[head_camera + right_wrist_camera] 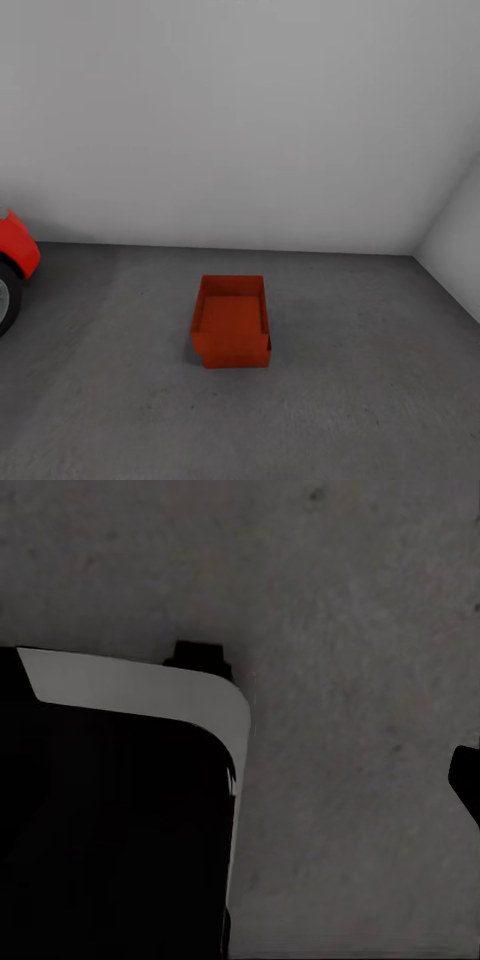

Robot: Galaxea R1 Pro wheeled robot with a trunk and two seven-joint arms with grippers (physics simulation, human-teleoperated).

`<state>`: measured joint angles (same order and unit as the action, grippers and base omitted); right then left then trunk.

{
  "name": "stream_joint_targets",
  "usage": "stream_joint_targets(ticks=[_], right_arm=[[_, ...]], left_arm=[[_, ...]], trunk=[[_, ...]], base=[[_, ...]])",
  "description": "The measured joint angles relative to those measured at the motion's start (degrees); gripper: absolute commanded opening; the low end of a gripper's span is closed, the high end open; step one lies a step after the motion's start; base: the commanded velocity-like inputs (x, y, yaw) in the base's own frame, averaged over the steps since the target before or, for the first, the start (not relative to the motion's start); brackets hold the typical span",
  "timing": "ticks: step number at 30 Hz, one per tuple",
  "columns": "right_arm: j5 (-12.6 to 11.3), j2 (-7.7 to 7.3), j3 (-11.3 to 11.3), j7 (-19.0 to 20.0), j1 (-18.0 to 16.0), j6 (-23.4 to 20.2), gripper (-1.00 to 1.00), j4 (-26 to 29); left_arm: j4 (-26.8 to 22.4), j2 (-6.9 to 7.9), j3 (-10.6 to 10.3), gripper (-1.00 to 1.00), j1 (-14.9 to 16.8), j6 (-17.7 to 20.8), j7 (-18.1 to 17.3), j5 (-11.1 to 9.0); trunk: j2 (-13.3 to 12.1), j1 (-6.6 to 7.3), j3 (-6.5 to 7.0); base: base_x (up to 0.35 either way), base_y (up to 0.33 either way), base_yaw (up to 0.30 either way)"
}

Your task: Move the two storage containers from the living room to the garage. In the garage, place one container on the floor and stack the other container on top of it (either order is fine).

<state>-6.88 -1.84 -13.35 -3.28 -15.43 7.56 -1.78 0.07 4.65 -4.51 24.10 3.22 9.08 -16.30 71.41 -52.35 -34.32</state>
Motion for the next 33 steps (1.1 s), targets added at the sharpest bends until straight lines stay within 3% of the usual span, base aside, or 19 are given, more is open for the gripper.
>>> stream_joint_targets(ticks=[6, 20, 33], right_arm=[[0.3, 0.14, 0.0, 0.7, 3.3, 0.2, 1.0, 0.0], [-0.4, 0.67, 0.1, 0.7, 5.3, 0.3, 1.0, 0.0], [-0.4, 0.8, 0.1, 0.7, 5.3, 1.0, 1.0, 0.0]], left_arm=[[0.0, -0.2, 0.0, 1.0, -1.6, -0.1, -0.1, -2.1], [-0.1, -0.17, -0.1, 1.0, -2.9, -0.1, -0.2, -2.1], [-0.3, -0.38, -0.1, 1.0, -2.9, -0.1, -0.2, -1.9]], trunk=[[0.0, 0.0, 0.0], [0.0, 0.0, 0.1], [0.0, 0.0, 1.16]], base=[[0.0, 0.0, 0.0], [0.0, 0.0, 0.0], [0.0, 0.0, 0.0]])
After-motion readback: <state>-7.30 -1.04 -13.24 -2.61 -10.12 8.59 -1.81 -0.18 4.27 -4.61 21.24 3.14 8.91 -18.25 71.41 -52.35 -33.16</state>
